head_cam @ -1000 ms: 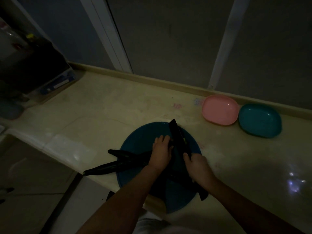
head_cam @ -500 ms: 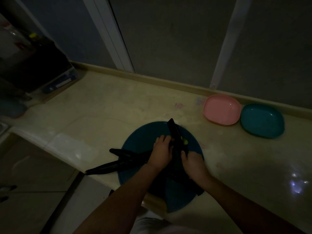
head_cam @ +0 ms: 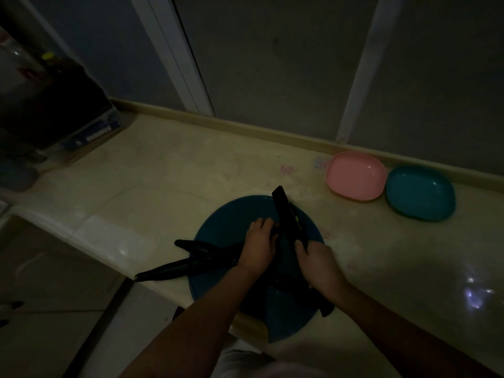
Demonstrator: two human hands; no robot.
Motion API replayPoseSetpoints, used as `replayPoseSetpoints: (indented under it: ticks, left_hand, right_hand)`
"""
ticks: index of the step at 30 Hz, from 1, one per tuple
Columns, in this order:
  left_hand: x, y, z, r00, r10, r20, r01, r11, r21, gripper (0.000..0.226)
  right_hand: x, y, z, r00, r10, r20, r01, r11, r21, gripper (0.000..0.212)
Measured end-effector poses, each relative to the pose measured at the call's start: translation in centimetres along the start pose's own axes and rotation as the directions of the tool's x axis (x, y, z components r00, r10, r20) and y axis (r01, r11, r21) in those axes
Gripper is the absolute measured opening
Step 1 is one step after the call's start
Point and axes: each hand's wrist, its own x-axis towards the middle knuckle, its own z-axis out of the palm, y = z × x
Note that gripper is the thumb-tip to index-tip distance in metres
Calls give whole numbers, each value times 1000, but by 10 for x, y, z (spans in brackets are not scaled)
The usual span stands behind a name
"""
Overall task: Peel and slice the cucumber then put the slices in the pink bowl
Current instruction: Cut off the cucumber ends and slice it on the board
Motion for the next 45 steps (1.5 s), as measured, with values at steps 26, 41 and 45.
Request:
replayPoseSetpoints:
  ticks: [26, 41, 45]
  left_hand:
    - [1, 1, -4, 1000, -3, 11, 3, 1000, 10, 19]
    - [-1, 4, -5, 1000, -17, -23, 17, 1000, -17, 15]
    - [-2, 4, -5, 1000, -8, -28, 7, 1000, -15, 13]
  right_hand:
    - [6, 5, 14, 1000, 17, 4, -16, 993, -116, 44]
    - [-6, 6, 8, 999, 32, 6, -32, 998, 62, 44]
    - [-5, 5, 7, 999, 36, 9, -36, 996, 77, 44]
